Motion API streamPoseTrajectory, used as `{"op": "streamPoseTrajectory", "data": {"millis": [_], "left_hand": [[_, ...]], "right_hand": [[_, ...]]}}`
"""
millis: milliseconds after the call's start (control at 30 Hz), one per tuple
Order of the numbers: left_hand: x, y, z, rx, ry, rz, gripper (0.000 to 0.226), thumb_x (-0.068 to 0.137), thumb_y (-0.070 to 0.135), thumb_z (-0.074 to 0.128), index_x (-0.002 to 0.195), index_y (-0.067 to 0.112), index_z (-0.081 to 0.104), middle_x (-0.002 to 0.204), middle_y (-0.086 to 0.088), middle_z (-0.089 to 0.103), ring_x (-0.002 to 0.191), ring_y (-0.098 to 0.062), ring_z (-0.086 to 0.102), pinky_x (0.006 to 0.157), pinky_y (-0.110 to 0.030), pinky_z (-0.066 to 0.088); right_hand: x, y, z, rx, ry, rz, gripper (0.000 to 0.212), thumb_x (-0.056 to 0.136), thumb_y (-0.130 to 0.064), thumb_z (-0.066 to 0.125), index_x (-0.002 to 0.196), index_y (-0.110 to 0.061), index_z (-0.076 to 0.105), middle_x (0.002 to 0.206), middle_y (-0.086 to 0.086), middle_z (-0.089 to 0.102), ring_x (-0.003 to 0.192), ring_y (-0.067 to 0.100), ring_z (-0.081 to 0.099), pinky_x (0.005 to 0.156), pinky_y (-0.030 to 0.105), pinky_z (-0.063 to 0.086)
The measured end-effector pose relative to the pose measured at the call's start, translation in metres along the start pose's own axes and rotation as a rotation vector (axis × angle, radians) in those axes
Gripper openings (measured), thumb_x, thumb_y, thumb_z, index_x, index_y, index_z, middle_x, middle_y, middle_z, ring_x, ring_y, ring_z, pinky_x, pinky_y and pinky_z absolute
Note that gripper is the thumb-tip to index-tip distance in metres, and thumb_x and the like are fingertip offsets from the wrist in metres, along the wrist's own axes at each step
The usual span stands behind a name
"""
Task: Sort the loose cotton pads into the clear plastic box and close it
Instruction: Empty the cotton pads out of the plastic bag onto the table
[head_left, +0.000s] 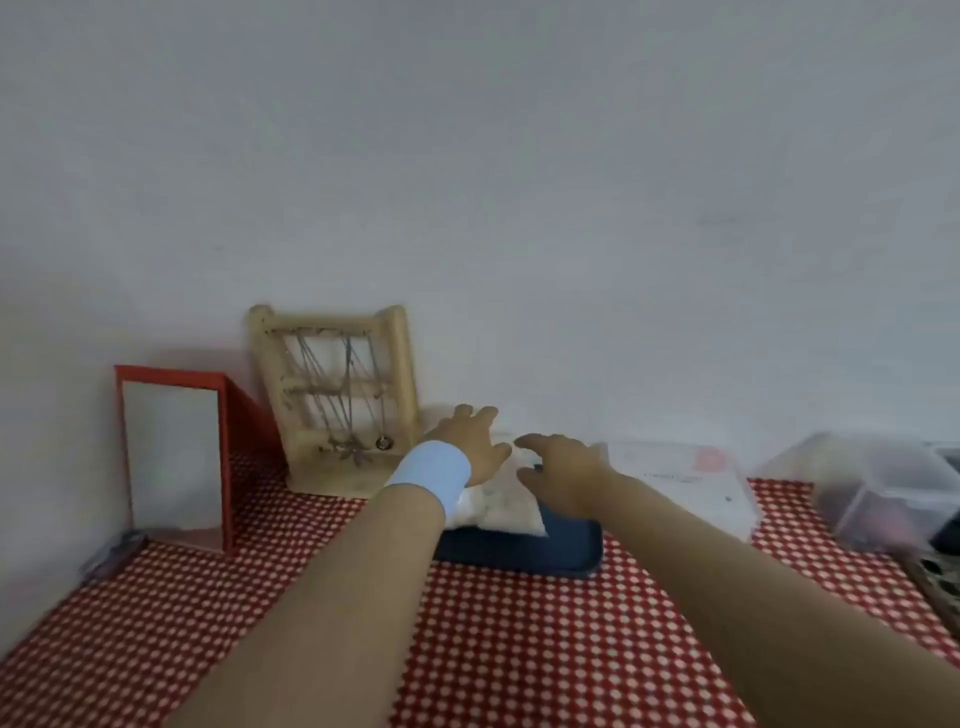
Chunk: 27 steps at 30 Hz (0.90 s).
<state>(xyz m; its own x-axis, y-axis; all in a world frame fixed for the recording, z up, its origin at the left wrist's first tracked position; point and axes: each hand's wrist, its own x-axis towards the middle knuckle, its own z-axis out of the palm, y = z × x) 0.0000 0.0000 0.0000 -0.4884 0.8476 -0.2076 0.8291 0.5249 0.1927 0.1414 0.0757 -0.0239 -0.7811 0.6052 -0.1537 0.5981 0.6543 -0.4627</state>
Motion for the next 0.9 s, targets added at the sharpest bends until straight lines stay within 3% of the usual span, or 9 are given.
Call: {"op": "streamPoseTrajectory", "data": {"millis": [100,267,400,467,533,600,700,767,900], "left_hand": [[0.002,-0.012,0.021,0.046,-0.025,-0.11,0.071,0.102,0.057,0.034,0.16,0.034,0.002,0.169,-0.007,0.003,0.151,-0.037,0.019,0.117,-0.048,0.029],[-0.013,-0.023,0.05,-0.049,0.087,-0.052,0.075,0.1,0.054,0.044,0.161,0.031,0.007,0.161,-0.003,0.033,0.142,-0.029,0.037,0.111,-0.039,0.036],[-0.036,-0.028,0.063,-0.331,0.27,0.039,0.1,0.085,0.039,0.071,0.159,0.037,0.004,0.158,-0.005,0.03,0.141,-0.027,0.036,0.111,-0.041,0.038],[-0.05,-0.023,0.062,-0.497,0.358,0.08,0.104,0.08,0.038,0.073,0.158,0.039,0.004,0.158,-0.003,0.029,0.142,-0.025,0.036,0.115,-0.045,0.036],[-0.069,-0.014,0.059,-0.575,0.448,0.102,0.101,0.078,0.047,0.07,0.156,0.042,0.006,0.155,0.0,0.03,0.139,-0.023,0.037,0.114,-0.048,0.038],[-0.089,-0.001,0.059,-0.558,0.49,0.104,0.098,0.079,0.053,0.07,0.156,0.042,0.009,0.152,0.001,0.028,0.136,-0.022,0.039,0.113,-0.044,0.039],[-0.111,0.013,0.064,-0.49,0.466,0.124,0.093,0.085,0.04,0.074,0.158,0.034,0.018,0.149,0.0,0.024,0.133,-0.021,0.037,0.11,-0.032,0.035],[-0.121,0.02,0.065,-0.439,0.464,0.14,0.087,0.085,0.036,0.076,0.156,0.033,0.024,0.147,0.001,0.024,0.134,-0.021,0.038,0.108,-0.03,0.036],[-0.131,0.032,0.061,-0.496,0.526,0.146,0.065,0.087,0.048,0.069,0.143,0.031,0.04,0.143,0.002,0.028,0.13,-0.023,0.043,0.105,-0.038,0.045]], "right_hand": [[0.009,0.005,0.023,0.04,-0.002,0.022,0.059,0.107,-0.039,0.04,0.161,-0.029,0.018,0.159,0.008,0.039,0.142,0.028,0.041,0.117,0.038,0.034],[-0.001,0.01,0.047,0.245,0.091,-0.018,0.064,0.105,-0.028,0.05,0.161,-0.028,0.018,0.161,0.008,0.035,0.144,0.026,0.039,0.117,0.035,0.033],[-0.028,0.01,0.056,0.424,0.266,-0.039,0.093,0.095,-0.01,0.063,0.162,-0.028,0.001,0.147,0.018,0.05,0.127,0.027,0.055,0.095,0.028,0.044],[-0.046,0.007,0.055,0.546,0.339,-0.038,0.103,0.094,-0.009,0.063,0.16,-0.029,-0.014,0.135,0.021,0.058,0.12,0.031,0.061,0.092,0.026,0.05],[-0.066,0.006,0.05,0.616,0.373,-0.035,0.101,0.096,-0.009,0.059,0.159,-0.025,-0.018,0.114,0.022,0.066,0.103,0.029,0.067,0.075,0.011,0.051],[-0.085,0.006,0.042,0.593,0.392,0.008,0.087,0.097,-0.011,0.054,0.162,-0.02,-0.003,0.112,0.016,0.066,0.1,0.023,0.065,0.079,0.016,0.051],[-0.107,0.008,0.033,0.412,0.37,0.085,0.052,0.101,-0.016,0.049,0.152,-0.009,0.043,0.146,0.014,0.054,0.13,0.029,0.053,0.108,0.035,0.043],[-0.119,0.011,0.029,0.32,0.365,0.111,0.039,0.102,-0.016,0.048,0.138,-0.008,0.06,0.141,0.012,0.06,0.126,0.027,0.057,0.105,0.034,0.046],[-0.132,0.018,0.019,0.305,0.454,0.072,0.025,0.098,-0.019,0.058,0.114,-0.009,0.073,0.116,0.007,0.072,0.101,0.02,0.065,0.08,0.026,0.049]]}}
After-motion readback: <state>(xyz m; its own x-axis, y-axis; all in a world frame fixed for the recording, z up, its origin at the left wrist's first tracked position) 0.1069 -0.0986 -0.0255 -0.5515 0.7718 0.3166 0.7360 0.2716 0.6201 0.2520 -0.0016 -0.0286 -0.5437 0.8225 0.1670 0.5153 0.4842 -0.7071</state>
